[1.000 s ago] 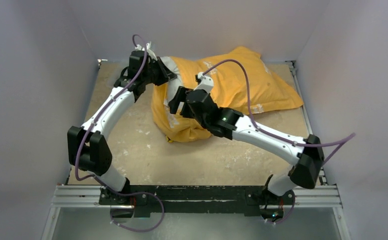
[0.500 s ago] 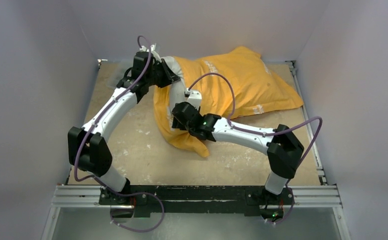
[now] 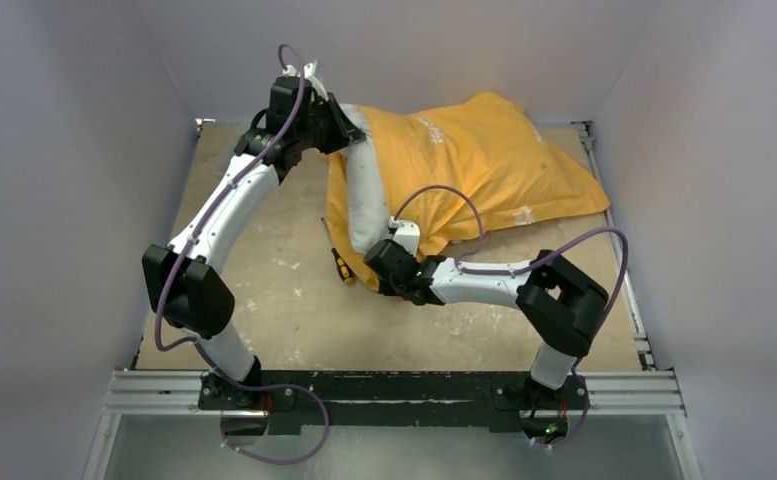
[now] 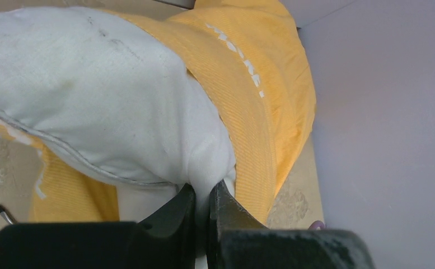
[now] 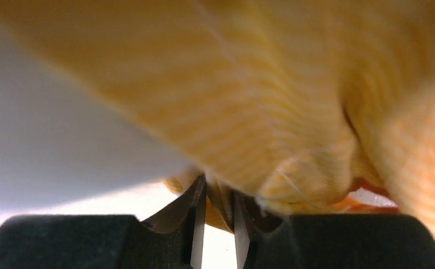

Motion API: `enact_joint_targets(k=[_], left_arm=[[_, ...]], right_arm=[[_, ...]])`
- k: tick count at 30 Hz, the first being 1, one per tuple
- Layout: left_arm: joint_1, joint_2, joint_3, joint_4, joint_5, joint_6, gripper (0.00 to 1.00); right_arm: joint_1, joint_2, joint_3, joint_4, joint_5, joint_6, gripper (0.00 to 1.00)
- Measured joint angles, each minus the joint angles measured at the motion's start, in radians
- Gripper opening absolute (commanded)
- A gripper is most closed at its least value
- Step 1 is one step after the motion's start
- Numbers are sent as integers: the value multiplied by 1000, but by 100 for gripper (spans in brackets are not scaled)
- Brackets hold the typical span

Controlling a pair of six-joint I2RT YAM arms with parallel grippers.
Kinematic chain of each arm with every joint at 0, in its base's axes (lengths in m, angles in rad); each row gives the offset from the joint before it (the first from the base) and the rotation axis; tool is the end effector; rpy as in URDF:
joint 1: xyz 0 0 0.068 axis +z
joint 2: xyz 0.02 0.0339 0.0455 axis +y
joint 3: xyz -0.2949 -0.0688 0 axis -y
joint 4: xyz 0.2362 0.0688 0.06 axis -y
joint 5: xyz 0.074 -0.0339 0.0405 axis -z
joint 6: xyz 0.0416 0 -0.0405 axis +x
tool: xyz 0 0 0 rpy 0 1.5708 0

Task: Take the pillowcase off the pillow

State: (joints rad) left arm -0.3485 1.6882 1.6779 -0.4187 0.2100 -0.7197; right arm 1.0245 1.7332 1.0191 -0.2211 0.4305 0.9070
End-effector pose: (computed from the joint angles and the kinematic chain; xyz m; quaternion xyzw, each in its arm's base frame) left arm 0.3689 -0.1433 0.4162 -0.0988 0.8329 -0.3495 0.4177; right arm 0.1976 0.2916 0.2052 0.0121 0.9303 0.1357 0.3405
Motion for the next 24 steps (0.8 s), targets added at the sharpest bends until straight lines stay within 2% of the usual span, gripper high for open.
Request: enact_joint_targets(k=[6, 11, 17, 19, 24], left_arm=[[19, 19, 52, -56, 23, 0, 0], [28, -12, -10, -35, 43, 4, 0], [39, -142, -201, 32, 78, 9, 0], [39, -196, -276, 54, 89, 10, 0], [39, -316, -460, 112, 95, 11, 0]], right_arm=[[-6, -5, -39, 6, 6, 74, 30], [-6, -61, -43, -63, 28, 159, 39], [-7, -206, -22, -200, 88, 231, 60], [-7, -247, -7, -217, 112, 229, 73], [-6, -388, 0, -227, 131, 166, 96]])
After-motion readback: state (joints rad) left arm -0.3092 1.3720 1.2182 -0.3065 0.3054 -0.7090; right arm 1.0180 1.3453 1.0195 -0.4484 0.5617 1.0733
